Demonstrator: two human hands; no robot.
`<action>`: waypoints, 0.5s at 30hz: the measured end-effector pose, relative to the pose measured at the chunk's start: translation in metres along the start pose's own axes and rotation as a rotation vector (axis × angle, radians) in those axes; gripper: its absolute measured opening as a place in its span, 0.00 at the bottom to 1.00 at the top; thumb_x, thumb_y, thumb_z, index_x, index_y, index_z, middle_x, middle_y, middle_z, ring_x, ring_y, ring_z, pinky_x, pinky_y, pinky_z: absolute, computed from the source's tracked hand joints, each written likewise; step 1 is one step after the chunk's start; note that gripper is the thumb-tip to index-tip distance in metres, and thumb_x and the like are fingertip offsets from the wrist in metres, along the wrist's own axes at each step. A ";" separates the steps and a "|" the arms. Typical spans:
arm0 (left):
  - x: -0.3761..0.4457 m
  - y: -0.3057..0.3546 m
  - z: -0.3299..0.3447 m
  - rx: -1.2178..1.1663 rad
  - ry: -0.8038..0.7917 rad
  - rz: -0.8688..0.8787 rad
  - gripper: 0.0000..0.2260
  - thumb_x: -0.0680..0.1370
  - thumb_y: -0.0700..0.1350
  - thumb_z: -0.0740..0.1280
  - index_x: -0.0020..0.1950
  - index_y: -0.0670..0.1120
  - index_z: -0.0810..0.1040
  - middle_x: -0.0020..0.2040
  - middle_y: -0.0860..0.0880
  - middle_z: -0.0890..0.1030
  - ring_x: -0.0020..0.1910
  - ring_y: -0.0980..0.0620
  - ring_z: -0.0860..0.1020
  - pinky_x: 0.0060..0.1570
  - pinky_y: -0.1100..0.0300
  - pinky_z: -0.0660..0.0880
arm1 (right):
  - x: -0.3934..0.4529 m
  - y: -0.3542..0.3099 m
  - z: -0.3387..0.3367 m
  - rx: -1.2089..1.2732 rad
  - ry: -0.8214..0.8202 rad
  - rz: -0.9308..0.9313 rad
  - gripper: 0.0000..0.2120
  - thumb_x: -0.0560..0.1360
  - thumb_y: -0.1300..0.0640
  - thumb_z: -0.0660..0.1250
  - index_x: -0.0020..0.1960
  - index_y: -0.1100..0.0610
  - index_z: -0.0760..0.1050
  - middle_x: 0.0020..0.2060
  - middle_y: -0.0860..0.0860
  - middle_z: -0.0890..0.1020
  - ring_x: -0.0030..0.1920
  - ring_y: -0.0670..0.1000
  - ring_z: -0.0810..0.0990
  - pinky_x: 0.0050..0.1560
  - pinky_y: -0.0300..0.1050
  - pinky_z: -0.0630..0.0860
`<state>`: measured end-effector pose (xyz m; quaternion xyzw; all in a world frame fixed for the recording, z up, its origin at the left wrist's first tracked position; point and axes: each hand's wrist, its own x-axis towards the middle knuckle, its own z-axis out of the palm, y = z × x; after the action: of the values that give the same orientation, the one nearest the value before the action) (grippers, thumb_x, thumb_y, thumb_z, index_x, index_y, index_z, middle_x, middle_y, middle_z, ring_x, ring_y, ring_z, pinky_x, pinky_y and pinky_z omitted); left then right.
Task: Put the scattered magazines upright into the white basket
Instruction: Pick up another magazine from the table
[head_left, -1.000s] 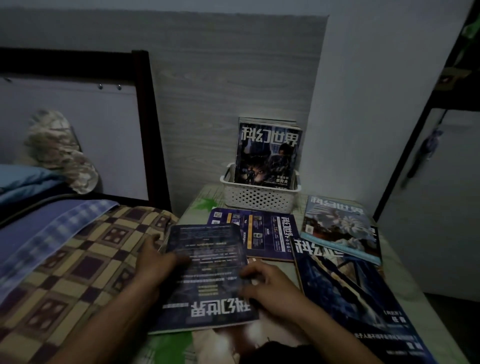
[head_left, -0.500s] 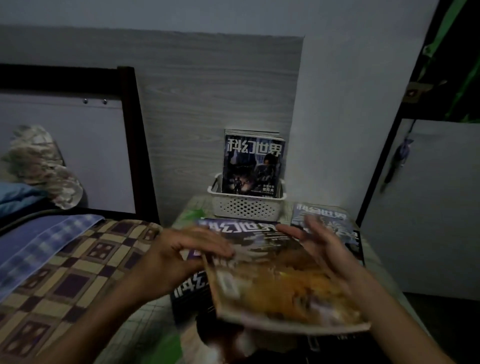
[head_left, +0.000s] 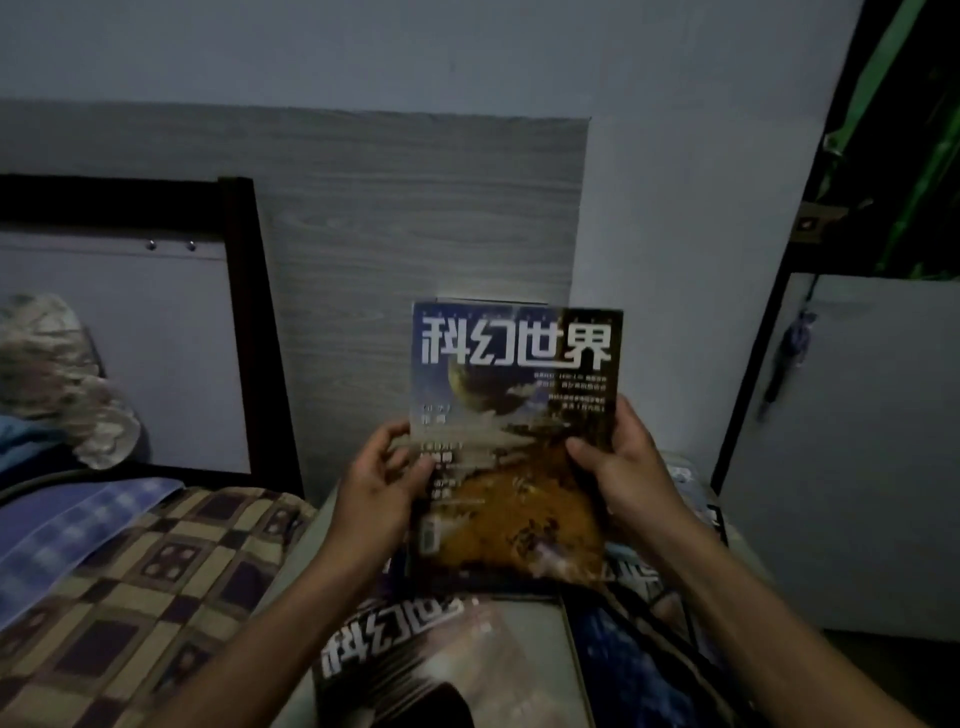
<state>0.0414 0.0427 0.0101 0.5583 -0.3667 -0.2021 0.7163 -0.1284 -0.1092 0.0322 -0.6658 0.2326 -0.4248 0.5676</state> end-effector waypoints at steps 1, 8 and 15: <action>0.018 0.005 0.002 0.082 0.027 0.098 0.15 0.79 0.37 0.64 0.51 0.59 0.76 0.44 0.56 0.85 0.43 0.62 0.83 0.36 0.68 0.79 | 0.016 -0.008 0.003 -0.100 -0.005 -0.053 0.22 0.79 0.66 0.62 0.58 0.38 0.72 0.52 0.37 0.82 0.53 0.36 0.80 0.46 0.34 0.76; 0.146 0.008 0.006 0.419 0.194 0.330 0.09 0.78 0.43 0.67 0.49 0.59 0.76 0.47 0.57 0.80 0.43 0.60 0.80 0.43 0.55 0.79 | 0.127 -0.019 0.011 -0.521 0.121 -0.354 0.13 0.80 0.58 0.61 0.63 0.49 0.71 0.54 0.46 0.80 0.51 0.47 0.78 0.48 0.45 0.76; 0.194 -0.059 0.003 0.602 0.111 0.347 0.13 0.79 0.44 0.66 0.51 0.64 0.72 0.44 0.61 0.79 0.40 0.67 0.79 0.33 0.66 0.76 | 0.174 0.057 0.012 -0.597 0.234 -0.238 0.09 0.79 0.58 0.65 0.59 0.52 0.75 0.46 0.48 0.80 0.42 0.51 0.80 0.38 0.41 0.70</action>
<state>0.1723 -0.1120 0.0127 0.6839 -0.4598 0.0706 0.5620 -0.0160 -0.2547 0.0304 -0.7718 0.3308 -0.4747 0.2636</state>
